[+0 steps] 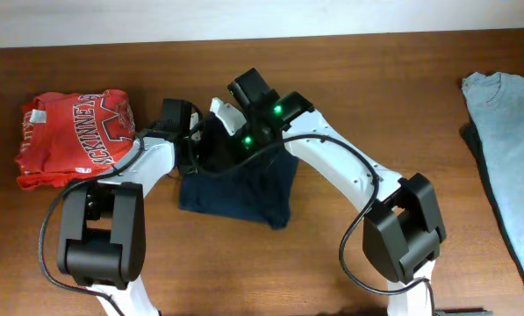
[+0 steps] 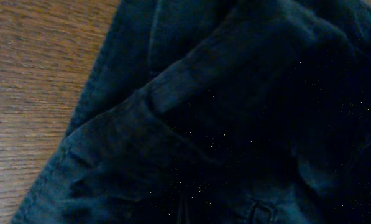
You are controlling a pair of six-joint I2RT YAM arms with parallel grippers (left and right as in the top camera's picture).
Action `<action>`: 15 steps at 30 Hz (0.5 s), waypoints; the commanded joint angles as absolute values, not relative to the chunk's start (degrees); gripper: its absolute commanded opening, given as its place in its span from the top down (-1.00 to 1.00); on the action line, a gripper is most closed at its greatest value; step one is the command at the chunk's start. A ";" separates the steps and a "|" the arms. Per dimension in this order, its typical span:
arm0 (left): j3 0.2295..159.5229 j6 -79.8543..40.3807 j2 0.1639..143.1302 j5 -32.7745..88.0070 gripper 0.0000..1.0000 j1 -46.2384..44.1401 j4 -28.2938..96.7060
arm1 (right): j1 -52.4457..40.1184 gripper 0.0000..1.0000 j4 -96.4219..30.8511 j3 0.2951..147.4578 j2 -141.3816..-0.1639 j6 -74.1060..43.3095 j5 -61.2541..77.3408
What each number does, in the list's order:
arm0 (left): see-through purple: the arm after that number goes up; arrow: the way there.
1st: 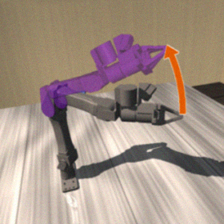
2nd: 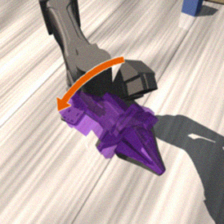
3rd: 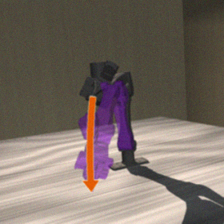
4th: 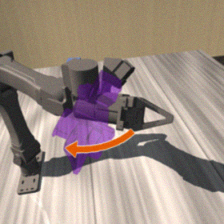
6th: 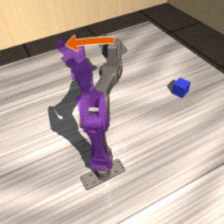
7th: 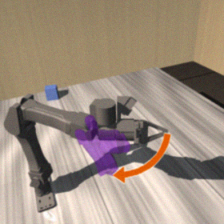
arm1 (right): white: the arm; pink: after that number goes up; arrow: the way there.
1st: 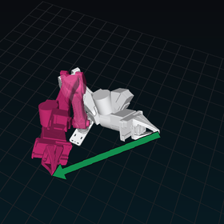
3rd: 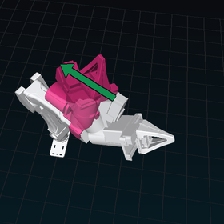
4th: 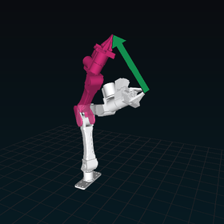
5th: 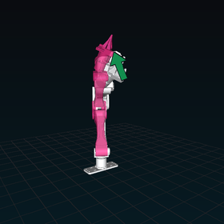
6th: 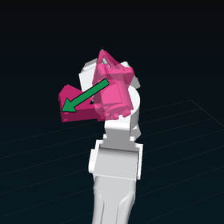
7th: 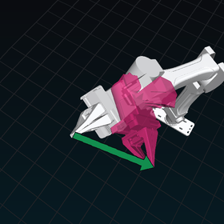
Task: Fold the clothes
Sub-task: 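Lift the pants' right end with the right gripper and fold it leftward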
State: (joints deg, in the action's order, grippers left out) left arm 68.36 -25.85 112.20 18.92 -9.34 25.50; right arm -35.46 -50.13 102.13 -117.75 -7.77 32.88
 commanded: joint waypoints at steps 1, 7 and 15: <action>69.06 -26.30 113.36 20.01 0.99 -9.41 24.97 | -36.42 0.42 -49.67 103.63 -116.07 -8.47 35.07; 70.63 -26.04 112.03 20.84 0.99 -7.11 25.54 | -35.88 -0.30 -52.53 106.91 -116.07 -8.16 35.81; 71.72 -21.63 102.32 19.03 0.99 -2.26 26.06 | -34.81 -0.38 -63.33 117.05 -116.05 -6.28 29.67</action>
